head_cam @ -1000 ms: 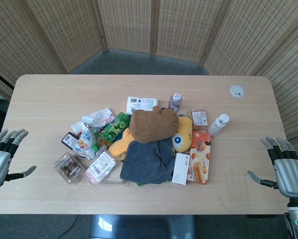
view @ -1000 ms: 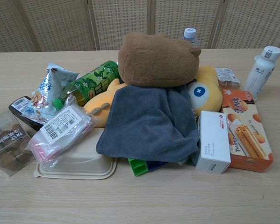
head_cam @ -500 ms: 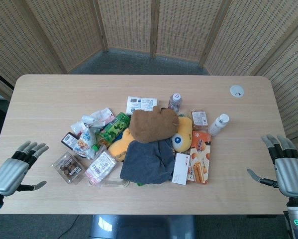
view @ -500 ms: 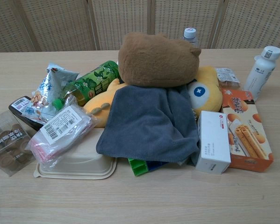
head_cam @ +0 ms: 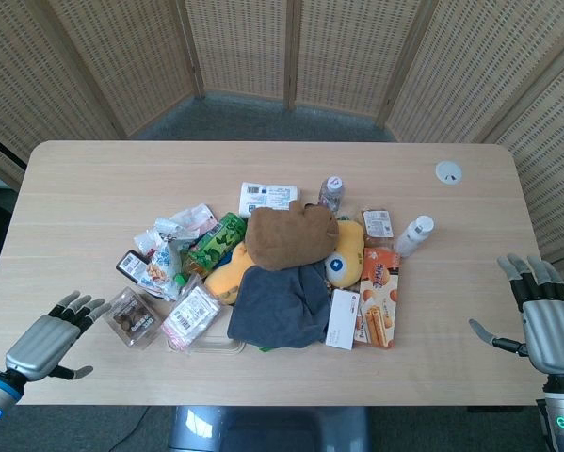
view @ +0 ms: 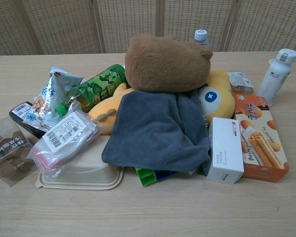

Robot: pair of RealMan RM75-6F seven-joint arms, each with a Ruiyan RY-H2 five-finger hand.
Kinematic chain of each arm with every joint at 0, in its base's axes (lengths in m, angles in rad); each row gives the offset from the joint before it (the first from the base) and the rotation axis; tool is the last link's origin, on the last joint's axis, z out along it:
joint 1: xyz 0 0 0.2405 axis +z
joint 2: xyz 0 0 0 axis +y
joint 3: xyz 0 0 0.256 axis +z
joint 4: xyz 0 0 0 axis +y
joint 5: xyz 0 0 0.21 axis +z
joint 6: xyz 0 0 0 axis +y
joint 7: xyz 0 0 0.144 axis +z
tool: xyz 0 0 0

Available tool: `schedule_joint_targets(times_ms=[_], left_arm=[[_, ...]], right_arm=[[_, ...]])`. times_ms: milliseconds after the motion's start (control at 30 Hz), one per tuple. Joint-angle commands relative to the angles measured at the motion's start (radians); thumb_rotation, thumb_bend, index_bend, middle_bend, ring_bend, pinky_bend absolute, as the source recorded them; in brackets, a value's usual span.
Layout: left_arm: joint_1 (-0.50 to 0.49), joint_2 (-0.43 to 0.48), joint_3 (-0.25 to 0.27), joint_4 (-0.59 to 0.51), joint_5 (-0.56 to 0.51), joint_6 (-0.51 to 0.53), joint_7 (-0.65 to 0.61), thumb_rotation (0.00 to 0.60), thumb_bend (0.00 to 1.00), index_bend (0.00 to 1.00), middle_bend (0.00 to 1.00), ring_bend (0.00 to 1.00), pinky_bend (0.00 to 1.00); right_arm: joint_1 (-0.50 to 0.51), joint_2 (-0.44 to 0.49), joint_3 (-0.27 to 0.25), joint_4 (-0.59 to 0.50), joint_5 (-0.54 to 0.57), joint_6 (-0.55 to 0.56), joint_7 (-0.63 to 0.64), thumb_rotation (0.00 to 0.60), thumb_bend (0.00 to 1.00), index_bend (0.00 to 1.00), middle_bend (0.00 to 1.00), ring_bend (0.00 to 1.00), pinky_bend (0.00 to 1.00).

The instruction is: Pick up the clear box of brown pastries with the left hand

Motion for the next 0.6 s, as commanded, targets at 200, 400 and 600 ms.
schedule_joint_targets(times_ms=[200, 400, 600], left_arm=[[-0.042, -0.062, -0.044, 0.012, -0.054, -0.039, 0.071, 0.487, 0.22, 0.00, 0.00, 0.00, 0.00], [-0.081, -0.106, -0.057, 0.024, -0.090, -0.101, 0.099, 0.480, 0.22, 0.00, 0.00, 0.00, 0.00], [-0.102, -0.151, -0.062, 0.055, -0.115, -0.129, 0.126, 0.481, 0.22, 0.00, 0.00, 0.00, 0.00]], right_arm=[[-0.009, 0.007, 0.001, 0.002, -0.008, 0.017, 0.006, 0.332, 0.22, 0.00, 0.00, 0.00, 0.00], [-0.021, 0.002, 0.011, 0.018, -0.017, 0.056, 0.029, 0.336, 0.22, 0.00, 0.00, 0.00, 0.00], [-0.025, -0.006, 0.017, 0.034, -0.024, 0.074, 0.026, 0.334, 0.22, 0.00, 0.00, 0.00, 0.00]])
